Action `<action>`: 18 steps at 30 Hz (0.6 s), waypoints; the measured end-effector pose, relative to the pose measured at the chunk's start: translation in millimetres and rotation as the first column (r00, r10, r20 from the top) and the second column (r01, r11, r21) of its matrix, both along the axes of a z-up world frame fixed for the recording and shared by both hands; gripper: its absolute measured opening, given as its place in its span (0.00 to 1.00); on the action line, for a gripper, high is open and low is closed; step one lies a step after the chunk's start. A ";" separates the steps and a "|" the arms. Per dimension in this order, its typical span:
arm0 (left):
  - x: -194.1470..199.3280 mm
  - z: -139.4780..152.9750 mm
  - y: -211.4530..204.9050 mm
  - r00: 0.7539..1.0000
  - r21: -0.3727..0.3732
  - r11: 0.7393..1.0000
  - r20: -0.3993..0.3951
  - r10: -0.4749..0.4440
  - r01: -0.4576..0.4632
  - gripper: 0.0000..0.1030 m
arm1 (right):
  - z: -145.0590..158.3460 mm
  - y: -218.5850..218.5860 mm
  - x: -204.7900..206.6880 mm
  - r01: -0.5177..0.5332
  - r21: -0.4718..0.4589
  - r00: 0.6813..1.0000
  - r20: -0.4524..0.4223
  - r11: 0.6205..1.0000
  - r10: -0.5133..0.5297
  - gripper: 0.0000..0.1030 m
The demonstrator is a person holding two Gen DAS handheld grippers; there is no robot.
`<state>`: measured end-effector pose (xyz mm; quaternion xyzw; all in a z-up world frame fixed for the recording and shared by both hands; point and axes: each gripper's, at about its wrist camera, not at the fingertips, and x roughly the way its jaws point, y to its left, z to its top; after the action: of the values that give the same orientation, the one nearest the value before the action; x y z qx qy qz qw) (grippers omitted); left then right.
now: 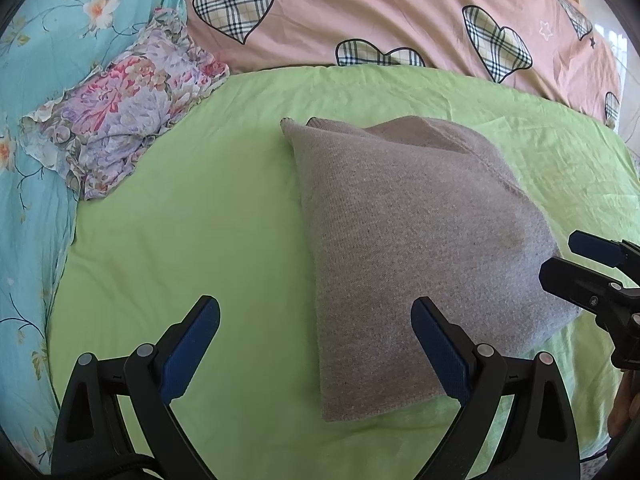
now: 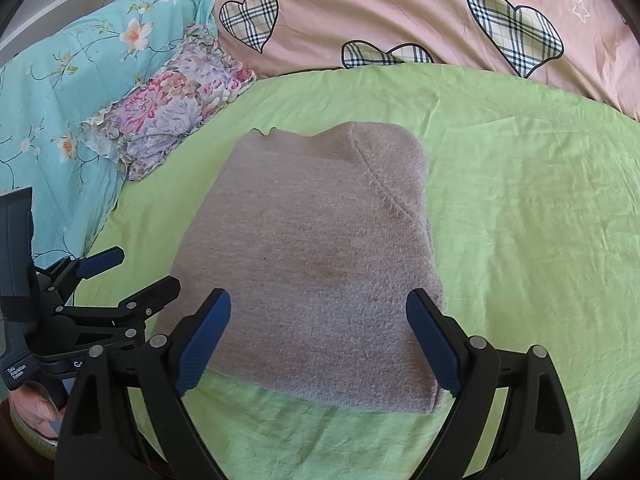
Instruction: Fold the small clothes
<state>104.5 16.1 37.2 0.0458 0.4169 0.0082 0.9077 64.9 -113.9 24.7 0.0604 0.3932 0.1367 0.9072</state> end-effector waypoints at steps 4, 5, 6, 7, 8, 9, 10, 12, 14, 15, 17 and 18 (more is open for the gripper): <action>0.8 0.9 0.5 1.000 0.000 1.000 0.000 -0.003 0.003 0.94 | 1.4 -0.2 0.3 -0.003 0.001 1.000 0.003 1.000 0.003 0.87; 0.9 0.9 0.6 1.000 0.000 1.000 0.000 -0.003 0.003 0.94 | 1.6 -0.2 0.2 -0.004 0.002 1.000 0.003 1.000 0.004 0.87; 1.0 0.9 0.7 1.000 -0.001 1.000 -0.001 -0.004 0.004 0.94 | 1.6 0.0 0.2 -0.003 0.002 1.000 0.003 1.000 0.003 0.87; 0.8 0.9 0.5 1.000 -0.002 1.000 0.001 -0.003 0.003 0.94 | 1.9 0.8 -0.4 -0.001 0.002 1.000 0.002 1.000 0.001 0.87; 0.6 1.2 0.7 1.000 -0.002 1.000 0.002 -0.003 0.003 0.94 | 2.0 0.6 -0.2 -0.003 0.002 1.000 0.003 1.000 0.003 0.87; 0.8 1.7 0.8 1.000 -0.002 1.000 0.002 -0.004 0.004 0.94 | 1.9 0.5 -0.1 -0.004 0.003 1.000 0.003 1.000 0.004 0.87; 0.7 1.7 1.0 1.000 -0.003 1.000 0.002 -0.003 0.003 0.94 | 2.4 0.7 -0.3 -0.006 0.003 1.000 0.004 1.000 0.006 0.87; 0.8 1.8 1.2 1.000 -0.003 1.000 0.003 -0.004 0.004 0.94 | 3.1 1.0 -0.4 -0.008 0.004 1.000 0.003 1.000 0.008 0.87; 0.9 2.0 1.6 1.000 0.000 1.000 0.002 -0.006 0.006 0.94 | 3.7 1.1 -0.1 -0.010 0.006 1.000 0.002 1.000 0.010 0.87; 0.1 2.5 0.6 1.000 -0.001 1.000 0.003 -0.005 0.005 0.94 | 4.0 1.2 -0.3 -0.010 0.006 1.000 0.002 1.000 0.010 0.87; -0.3 3.3 0.5 1.000 -0.001 1.000 0.004 -0.004 0.004 0.94 | 4.1 1.2 -0.1 -0.010 0.007 1.000 0.002 1.000 0.010 0.87; -0.2 3.5 0.2 1.000 -0.002 1.000 0.005 -0.005 0.005 0.94 | 4.4 1.4 -0.2 -0.011 0.008 1.000 0.003 1.000 0.011 0.87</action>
<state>104.3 16.3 40.7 0.0460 0.4146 0.0058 0.9088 64.7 -112.6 29.1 0.0615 0.3918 0.1431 0.9068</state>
